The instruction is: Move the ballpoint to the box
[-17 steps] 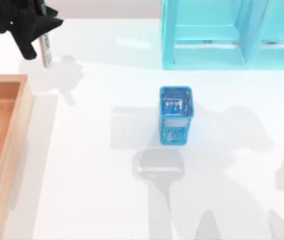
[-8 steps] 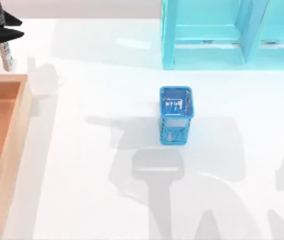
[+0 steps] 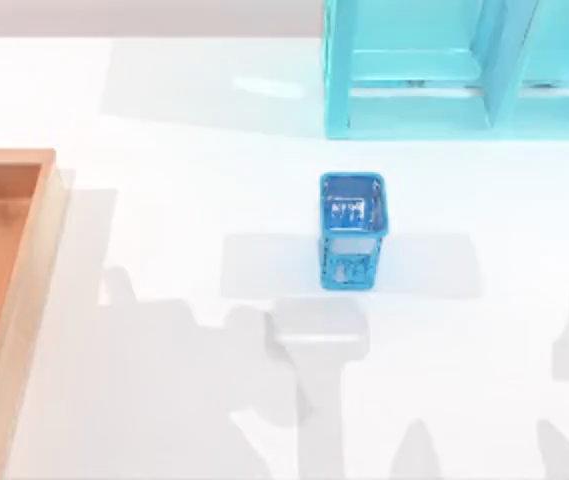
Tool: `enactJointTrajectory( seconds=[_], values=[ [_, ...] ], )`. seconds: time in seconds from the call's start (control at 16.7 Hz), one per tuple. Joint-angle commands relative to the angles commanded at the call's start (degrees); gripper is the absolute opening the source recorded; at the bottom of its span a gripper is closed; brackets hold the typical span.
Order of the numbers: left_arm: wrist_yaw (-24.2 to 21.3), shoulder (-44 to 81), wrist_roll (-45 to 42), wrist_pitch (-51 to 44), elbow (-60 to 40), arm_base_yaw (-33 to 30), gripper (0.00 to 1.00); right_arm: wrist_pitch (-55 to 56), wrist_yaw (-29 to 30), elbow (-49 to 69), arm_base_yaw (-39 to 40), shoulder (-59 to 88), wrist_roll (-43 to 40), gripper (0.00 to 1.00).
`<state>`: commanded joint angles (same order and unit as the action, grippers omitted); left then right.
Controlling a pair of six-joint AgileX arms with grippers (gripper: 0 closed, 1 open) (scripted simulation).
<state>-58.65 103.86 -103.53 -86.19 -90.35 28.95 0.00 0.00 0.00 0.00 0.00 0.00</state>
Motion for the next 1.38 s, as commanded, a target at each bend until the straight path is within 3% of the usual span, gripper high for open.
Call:
enactJointTrajectory(
  seconds=[0.36, 0.84, 1.38],
  values=[
    [-1.62, 1.21, -14.05, -13.01, -0.48, 8.26, 0.00, 0.00, 0.00, 0.00, 0.00, 0.00, 0.00, 1.00],
    [-1.34, 1.20, -15.45, -13.92, -0.37, 8.43, 0.00, 0.00, 0.00, 0.00, 0.00, 0.00, 0.00, 1.00],
    [-2.97, -0.57, -6.67, 4.52, 11.82, 4.11, 0.00, 0.00, 0.00, 0.00, 0.00, 0.00, 0.00, 1.00]
  ],
)
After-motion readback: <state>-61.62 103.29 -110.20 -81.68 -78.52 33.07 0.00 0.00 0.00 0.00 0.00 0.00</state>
